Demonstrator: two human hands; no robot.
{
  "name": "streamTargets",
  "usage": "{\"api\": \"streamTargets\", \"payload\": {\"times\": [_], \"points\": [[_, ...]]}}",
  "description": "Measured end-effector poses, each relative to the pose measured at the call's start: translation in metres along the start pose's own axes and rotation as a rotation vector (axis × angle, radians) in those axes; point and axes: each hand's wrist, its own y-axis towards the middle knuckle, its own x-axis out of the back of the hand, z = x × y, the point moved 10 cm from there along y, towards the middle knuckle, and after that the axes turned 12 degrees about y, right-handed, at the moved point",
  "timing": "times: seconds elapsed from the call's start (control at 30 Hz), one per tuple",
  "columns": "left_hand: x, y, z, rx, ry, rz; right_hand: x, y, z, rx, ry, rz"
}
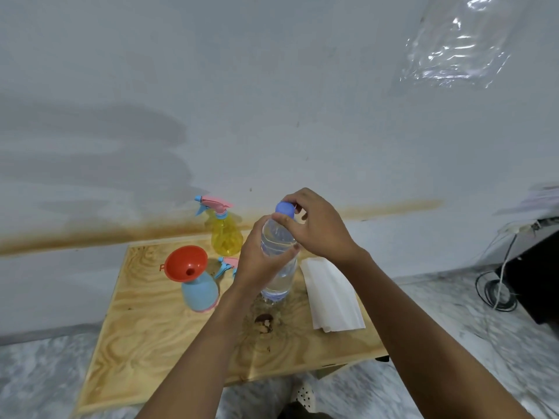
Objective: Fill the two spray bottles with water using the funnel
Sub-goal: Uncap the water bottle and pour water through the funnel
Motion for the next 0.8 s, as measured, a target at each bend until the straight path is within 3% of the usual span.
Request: {"api": "streamTargets", "payload": {"times": [0.2,0.4,0.6,0.73,0.8], "points": [[-0.004,0.000,0.003,0.008,-0.047,0.018,-0.004,0.010,-0.001,-0.020,-0.019,0.286],[-0.004,0.000,0.003,0.004,-0.069,0.034,0.013,0.018,0.006,-0.084,-0.053,0.094],[-0.005,0.001,0.005,0.010,-0.058,0.032,0.008,0.021,0.025,-0.017,-0.228,0.229],[-0.006,0.000,0.004,0.006,-0.044,0.034,0.001,0.020,0.026,0.021,-0.233,0.419],[-0.005,-0.001,0.004,0.004,-0.042,0.032,0.003,0.022,0.025,0.002,-0.232,0.413]]}}
